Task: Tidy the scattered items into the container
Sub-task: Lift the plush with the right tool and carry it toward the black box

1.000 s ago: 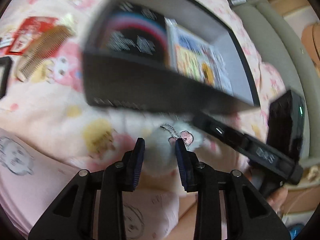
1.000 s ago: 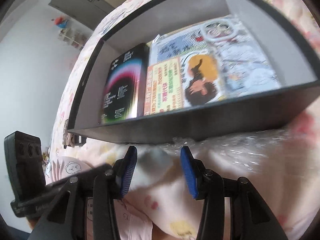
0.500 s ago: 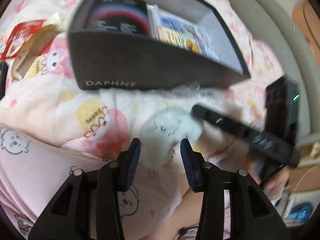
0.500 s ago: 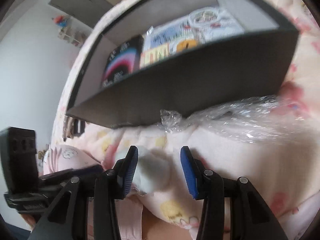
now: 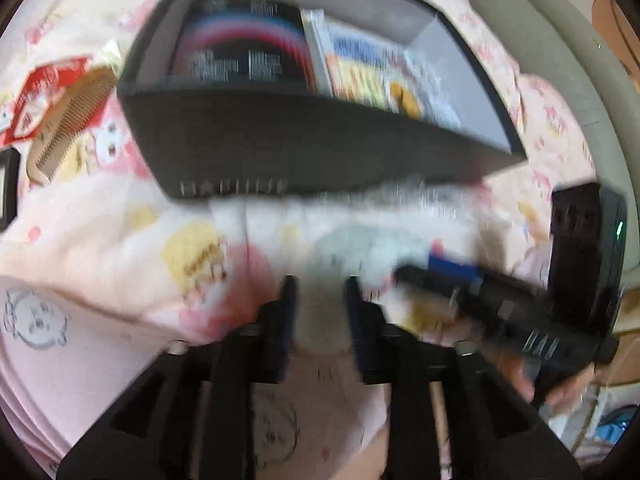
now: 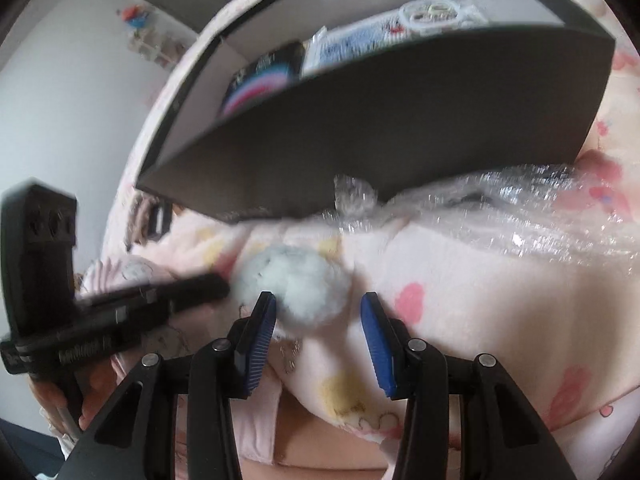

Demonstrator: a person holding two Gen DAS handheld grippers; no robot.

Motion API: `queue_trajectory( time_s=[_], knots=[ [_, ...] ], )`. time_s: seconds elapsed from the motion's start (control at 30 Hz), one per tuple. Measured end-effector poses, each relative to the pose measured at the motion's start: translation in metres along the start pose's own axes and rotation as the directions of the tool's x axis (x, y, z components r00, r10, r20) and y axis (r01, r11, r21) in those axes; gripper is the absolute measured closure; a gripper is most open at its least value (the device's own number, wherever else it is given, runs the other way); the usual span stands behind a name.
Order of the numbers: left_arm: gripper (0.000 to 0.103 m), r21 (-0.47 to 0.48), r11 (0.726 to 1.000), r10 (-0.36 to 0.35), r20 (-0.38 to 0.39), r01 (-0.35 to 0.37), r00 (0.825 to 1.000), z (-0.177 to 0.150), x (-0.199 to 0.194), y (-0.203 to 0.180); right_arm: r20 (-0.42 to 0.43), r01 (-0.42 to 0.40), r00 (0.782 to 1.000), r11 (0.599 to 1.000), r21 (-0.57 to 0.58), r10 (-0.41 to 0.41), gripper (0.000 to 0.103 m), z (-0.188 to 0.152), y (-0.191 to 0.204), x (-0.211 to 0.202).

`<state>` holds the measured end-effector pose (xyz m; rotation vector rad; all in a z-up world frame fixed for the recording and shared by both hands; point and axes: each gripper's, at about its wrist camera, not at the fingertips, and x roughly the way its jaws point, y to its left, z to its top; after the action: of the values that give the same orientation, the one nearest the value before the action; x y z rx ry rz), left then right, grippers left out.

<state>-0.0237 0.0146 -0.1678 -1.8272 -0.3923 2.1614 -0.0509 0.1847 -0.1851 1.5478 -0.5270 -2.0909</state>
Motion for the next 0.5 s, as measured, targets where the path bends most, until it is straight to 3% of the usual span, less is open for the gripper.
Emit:
queue_trajectory(
  time_s=[0.1,0.13,0.2,0.23,0.5],
  knots=[
    [0.072,0.081,0.995,0.054,-0.028,-0.052,0.998,-0.005,0.010,-0.009,0.041,-0.026,0.999,1.000,-0.002,0.026,0.062,0.006,0.003,0.000],
    [0.072,0.110,0.992,0.073,-0.039,-0.068,0.997,-0.005,0.015,-0.014,0.015,-0.027,1.000,1.000,-0.002,0.027,0.062,0.009,0.004,0.006],
    [0.074,0.144,0.986,0.092,-0.057,-0.083,0.994,-0.004,0.026,-0.021,-0.045,-0.003,0.999,1.000,0.013,0.004,0.072,0.010,0.003,0.022],
    [0.079,0.150,0.985,0.091,-0.063,-0.081,0.994,-0.003,0.029,-0.022,-0.052,0.008,0.999,1.000,0.020,-0.007,0.075,0.009,0.003,0.025],
    [0.088,0.112,0.993,-0.021,-0.021,0.023,1.000,0.009,0.031,-0.014,-0.039,0.069,0.997,0.998,0.008,-0.069,0.079,-0.008,0.004,0.020]
  ],
)
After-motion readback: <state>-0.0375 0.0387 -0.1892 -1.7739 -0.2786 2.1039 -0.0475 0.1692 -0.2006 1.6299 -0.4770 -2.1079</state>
